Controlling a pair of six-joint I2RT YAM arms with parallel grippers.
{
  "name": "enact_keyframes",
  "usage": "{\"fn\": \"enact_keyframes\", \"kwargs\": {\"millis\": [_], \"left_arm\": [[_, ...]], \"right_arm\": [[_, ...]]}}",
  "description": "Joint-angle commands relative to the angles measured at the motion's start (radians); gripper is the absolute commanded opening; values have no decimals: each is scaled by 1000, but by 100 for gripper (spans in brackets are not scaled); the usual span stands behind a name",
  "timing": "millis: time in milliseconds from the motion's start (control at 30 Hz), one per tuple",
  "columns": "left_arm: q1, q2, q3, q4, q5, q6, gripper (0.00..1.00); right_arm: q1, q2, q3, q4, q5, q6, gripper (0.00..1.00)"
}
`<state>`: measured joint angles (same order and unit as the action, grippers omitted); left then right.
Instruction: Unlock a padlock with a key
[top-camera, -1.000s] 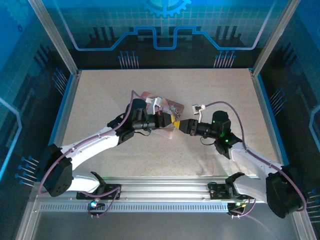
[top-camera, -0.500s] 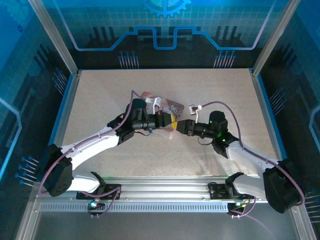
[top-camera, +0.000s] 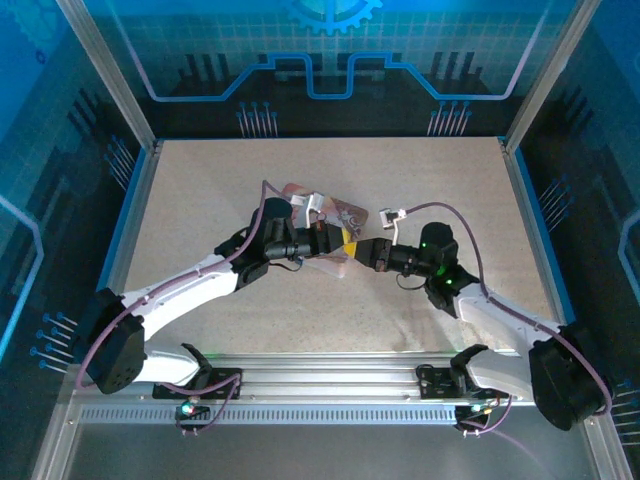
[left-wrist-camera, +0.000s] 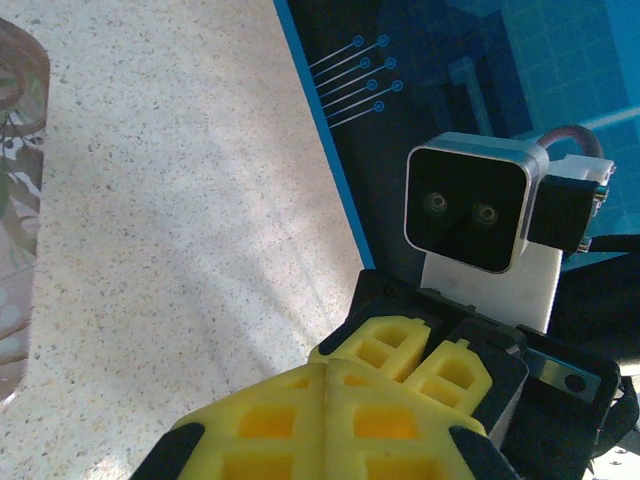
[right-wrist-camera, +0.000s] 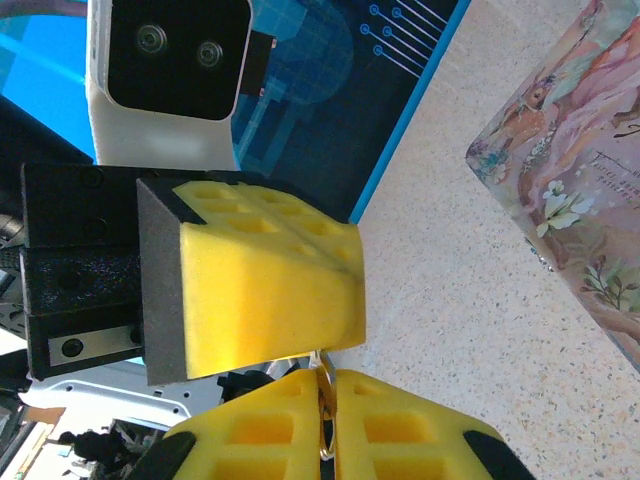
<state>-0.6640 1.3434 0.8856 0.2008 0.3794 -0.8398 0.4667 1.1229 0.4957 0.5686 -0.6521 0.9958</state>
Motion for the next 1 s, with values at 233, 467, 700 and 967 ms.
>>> {"fn": "enact_keyframes", "kwargs": {"millis": [233,467,700,967], "left_arm": [[-3,-41,-31,19,-11,-2,0],[-3,-59,-40,15,-23,11,19],[6,-92,-24,-52,-65,62,52],[60,-190,-22,-240,-173,182,73]], "right_arm": [[-54,-67,-17,-32,49,9,8],[-56,-85,-6,-98,65,-27,6],[-53,-119,43,-338,77,-166,4],[-43,-105,117,-593,126,-329,4]]}}
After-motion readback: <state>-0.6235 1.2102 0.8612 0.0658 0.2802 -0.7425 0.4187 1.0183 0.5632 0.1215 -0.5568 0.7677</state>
